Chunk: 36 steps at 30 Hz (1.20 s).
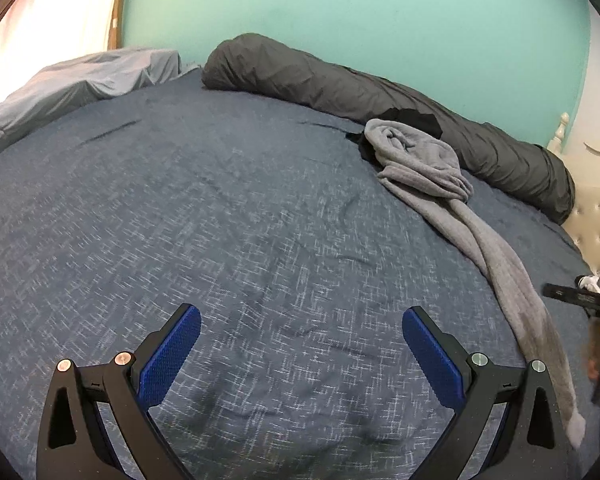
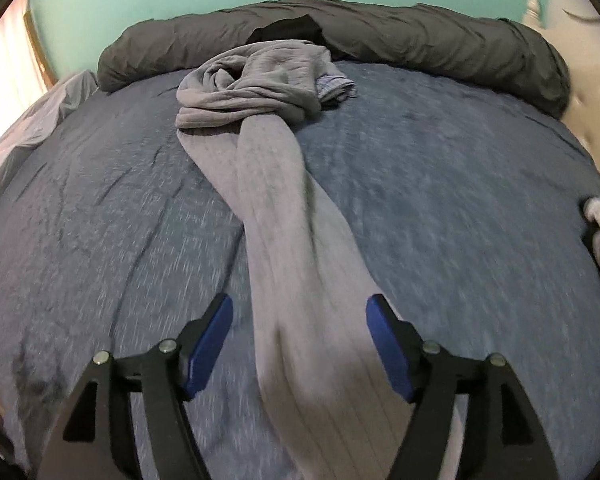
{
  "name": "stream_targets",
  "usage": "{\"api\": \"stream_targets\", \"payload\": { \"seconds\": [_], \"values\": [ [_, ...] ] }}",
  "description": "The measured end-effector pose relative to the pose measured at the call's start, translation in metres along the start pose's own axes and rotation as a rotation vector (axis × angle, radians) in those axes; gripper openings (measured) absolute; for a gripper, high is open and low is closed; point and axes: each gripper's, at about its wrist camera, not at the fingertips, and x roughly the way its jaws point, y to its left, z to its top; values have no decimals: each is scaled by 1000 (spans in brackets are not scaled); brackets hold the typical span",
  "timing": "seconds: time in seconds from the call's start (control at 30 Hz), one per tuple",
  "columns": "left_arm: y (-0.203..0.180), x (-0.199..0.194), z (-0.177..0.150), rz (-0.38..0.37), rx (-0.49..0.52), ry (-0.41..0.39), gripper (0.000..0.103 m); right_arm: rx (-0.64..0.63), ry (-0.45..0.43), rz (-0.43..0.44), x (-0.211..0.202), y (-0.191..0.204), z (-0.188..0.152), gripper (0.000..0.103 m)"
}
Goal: Fold clothes
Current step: 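Pull the sweatshirt sleeve with the right tool to stretch it out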
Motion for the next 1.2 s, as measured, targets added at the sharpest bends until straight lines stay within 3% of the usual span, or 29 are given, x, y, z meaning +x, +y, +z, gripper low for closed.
{"api": "stream_targets", "payload": {
  "seconds": [0.23, 0.43, 0.47, 0.53, 0.57, 0.63, 0.7, 1.0, 1.2],
  "values": [
    [2, 1, 8, 1, -20, -25, 103, -13, 6, -27, 46, 9, 36, 72],
    [3, 5, 8, 0, -23, -12, 103, 5, 31, -41, 76, 13, 46, 71],
    [4, 5, 8, -1, -32, -12, 103, -1, 38, -25, 79, 14, 44, 68],
    [3, 5, 8, -5, -36, -14, 103, -13, 42, 1, 81, 15, 41, 35],
    [2, 5, 8, -2, -28, -17, 103, -14, 41, 5, 80, 15, 38, 29],
    [1, 6, 7, -2, -24, -12, 103, -24, 31, 18, 74, 15, 35, 11],
    [1, 7, 6, -5, -29, -4, 103, -38, 17, 36, 64, 16, 32, 8],
    [6, -6, 1, 1, -7, -20, 103, -146, -53, 179, -9, 51, 6, 4],
    [10, -14, -5, 7, 1, -26, 103, -204, -40, 317, -63, 73, -42, 4]
  ]
}}
